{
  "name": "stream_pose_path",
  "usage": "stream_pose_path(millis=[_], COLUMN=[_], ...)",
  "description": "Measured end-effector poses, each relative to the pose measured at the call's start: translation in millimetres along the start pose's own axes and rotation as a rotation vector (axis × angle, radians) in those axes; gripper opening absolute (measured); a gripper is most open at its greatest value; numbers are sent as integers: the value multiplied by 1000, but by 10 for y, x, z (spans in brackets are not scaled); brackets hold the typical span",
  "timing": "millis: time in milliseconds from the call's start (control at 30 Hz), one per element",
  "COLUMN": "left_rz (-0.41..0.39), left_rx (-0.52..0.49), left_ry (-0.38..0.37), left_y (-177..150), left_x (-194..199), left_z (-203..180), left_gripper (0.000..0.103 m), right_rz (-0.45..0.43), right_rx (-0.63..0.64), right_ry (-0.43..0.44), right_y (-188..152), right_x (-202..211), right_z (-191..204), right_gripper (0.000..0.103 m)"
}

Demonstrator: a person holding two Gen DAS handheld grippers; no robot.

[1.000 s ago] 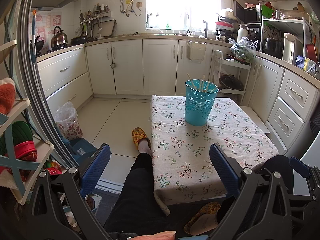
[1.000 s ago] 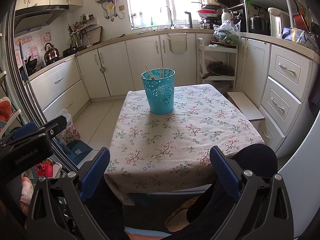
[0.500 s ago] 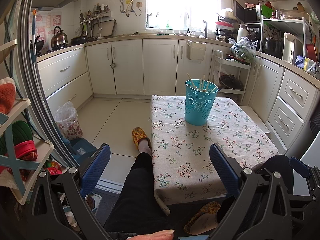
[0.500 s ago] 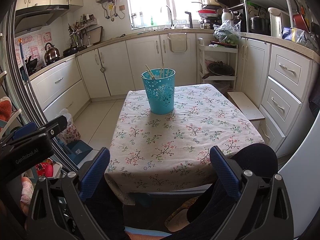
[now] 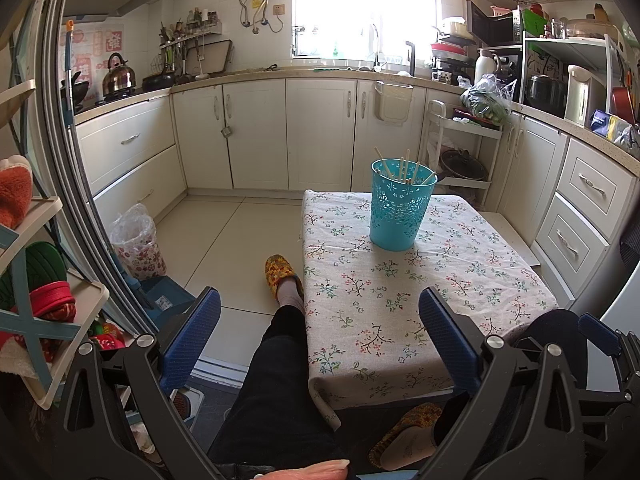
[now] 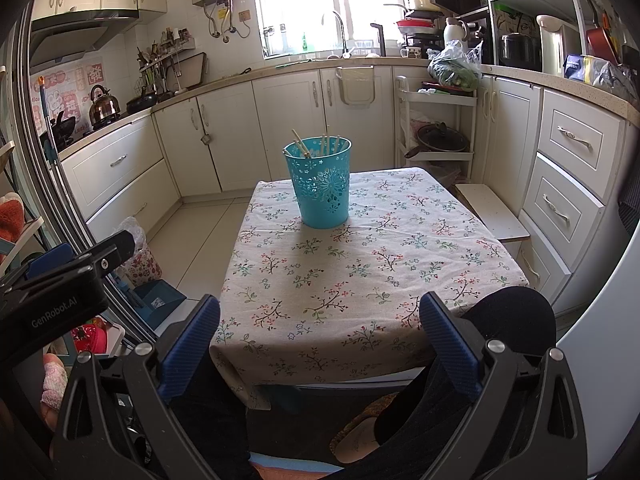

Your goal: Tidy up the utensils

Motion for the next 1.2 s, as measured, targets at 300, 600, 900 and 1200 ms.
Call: stream_pose_path(millis=[300, 600, 900, 1200], left_rz=[0, -1, 0, 0], left_rx=[-1, -1, -2, -2], left_ry=[1, 1, 1, 2], left_y=[0, 0, -1, 1], left_x=[0, 1, 1, 2], left_z=[-3, -6, -6, -10], left_gripper=[95, 95, 95, 95], right_rz=[0, 0, -1, -2], right_rx=[-1, -1, -1, 1], right_ry=[-1, -1, -2, -2], right_y=[-3, -1, -2, -1], right_x=[3, 9, 13, 23], right_z=[6, 9, 13, 21], right_gripper=[95, 95, 95, 95])
Point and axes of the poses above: each gripper's, at about its wrist camera, not at the fingertips, and x roughly against the way its jaws point, z to its left, y to its top, the point moved 7 cm from there along -x, roughly the way its jaws point, and after that the axes turned 13 degrees about x, right-handed, at the moved point
